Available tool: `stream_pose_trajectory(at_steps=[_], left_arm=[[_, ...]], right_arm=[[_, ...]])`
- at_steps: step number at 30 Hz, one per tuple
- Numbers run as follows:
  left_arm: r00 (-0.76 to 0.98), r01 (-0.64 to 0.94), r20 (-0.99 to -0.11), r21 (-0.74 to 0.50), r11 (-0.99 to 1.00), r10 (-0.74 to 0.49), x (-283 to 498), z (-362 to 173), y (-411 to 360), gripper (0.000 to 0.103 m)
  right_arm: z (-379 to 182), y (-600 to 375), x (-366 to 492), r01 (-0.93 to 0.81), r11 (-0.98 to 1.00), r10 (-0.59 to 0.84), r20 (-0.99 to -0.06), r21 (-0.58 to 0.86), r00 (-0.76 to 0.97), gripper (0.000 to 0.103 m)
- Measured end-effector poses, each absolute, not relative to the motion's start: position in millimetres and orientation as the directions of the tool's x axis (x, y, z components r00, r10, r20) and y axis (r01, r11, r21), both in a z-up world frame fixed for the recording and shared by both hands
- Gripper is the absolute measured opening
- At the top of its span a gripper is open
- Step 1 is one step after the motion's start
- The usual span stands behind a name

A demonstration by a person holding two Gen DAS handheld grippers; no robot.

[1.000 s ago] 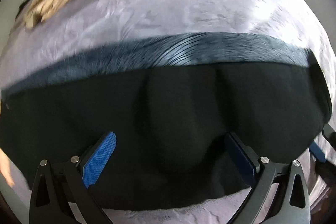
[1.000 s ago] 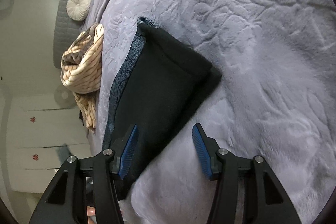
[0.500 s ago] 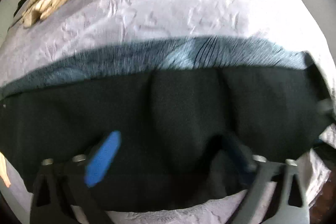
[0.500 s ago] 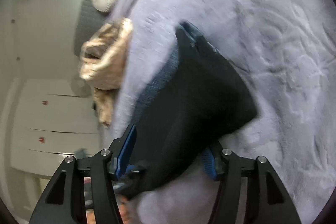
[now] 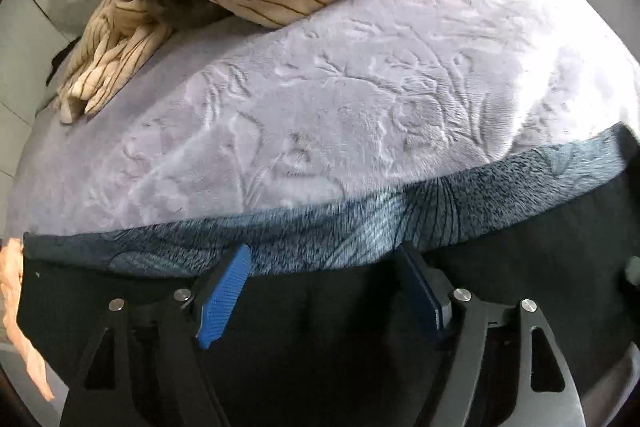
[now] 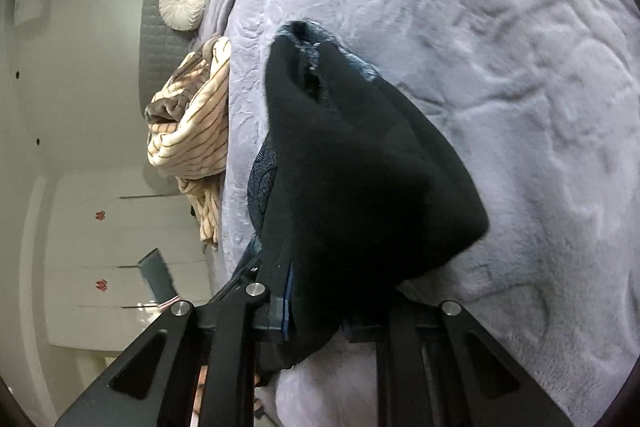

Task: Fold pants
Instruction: 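Grasp the folded trouser end with the right gripper and lift it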

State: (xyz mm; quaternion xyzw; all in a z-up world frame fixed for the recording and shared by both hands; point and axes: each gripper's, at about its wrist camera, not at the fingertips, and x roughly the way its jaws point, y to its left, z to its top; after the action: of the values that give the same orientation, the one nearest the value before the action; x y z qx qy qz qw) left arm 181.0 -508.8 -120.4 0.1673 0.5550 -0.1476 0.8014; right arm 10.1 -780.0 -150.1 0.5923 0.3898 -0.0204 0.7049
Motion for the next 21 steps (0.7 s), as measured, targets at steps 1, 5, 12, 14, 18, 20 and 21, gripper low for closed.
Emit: stream_pose_trajectory(at_steps=[1, 5, 12, 14, 18, 20, 21], left_arm=[[0.318, 0.419, -0.946, 0.084, 0.904, -0.059, 179.8, -115.2, -503.4, 0.076], [0.294, 0.417, -0.952, 0.052, 0.908, -0.081, 159.3, -102.4, -487.2, 0.076], [0.287, 0.483, -0.955, 0.074, 0.873, -0.078, 126.1, -133.4, -493.4, 0.077], [0.257, 0.48, -0.961, 0.036, 0.877, -0.101, 132.5, -128.5, -490.7, 0.077], [0.222, 0.491, -0.96, -0.042, 0.87, -0.171, 142.5, -110.4, -464.8, 0.077], [0.234, 0.493, -0.953, -0.054, 0.868, -0.192, 146.4, -99.4, -443.1, 0.077], [0.236, 0.491, -0.951, -0.061, 0.869, -0.201, 149.2, -94.1, -428.1, 0.077]], right_arm=[[-148.9, -779.5, 11.5, 0.491, 0.309, 0.433, -0.581, 0.814, 0.689, 0.019], [-142.5, -776.3, 12.9, 0.485, 0.324, 0.426, -0.583, 0.812, 0.691, 0.019], [-92.2, -755.2, 30.5, 0.427, 0.46, 0.383, -0.608, 0.778, 0.695, 0.018], [-75.7, -741.4, 39.1, 0.414, 0.528, 0.356, -0.636, 0.742, 0.685, 0.018], [-41.1, -716.8, 49.1, 0.4, 0.645, 0.275, -0.686, 0.651, 0.674, 0.018], [-21.6, -695.0, 56.6, 0.388, 0.713, 0.228, -0.716, 0.584, 0.66, 0.018], [-13.5, -682.6, 61.4, 0.381, 0.746, 0.202, -0.731, 0.546, 0.651, 0.018]])
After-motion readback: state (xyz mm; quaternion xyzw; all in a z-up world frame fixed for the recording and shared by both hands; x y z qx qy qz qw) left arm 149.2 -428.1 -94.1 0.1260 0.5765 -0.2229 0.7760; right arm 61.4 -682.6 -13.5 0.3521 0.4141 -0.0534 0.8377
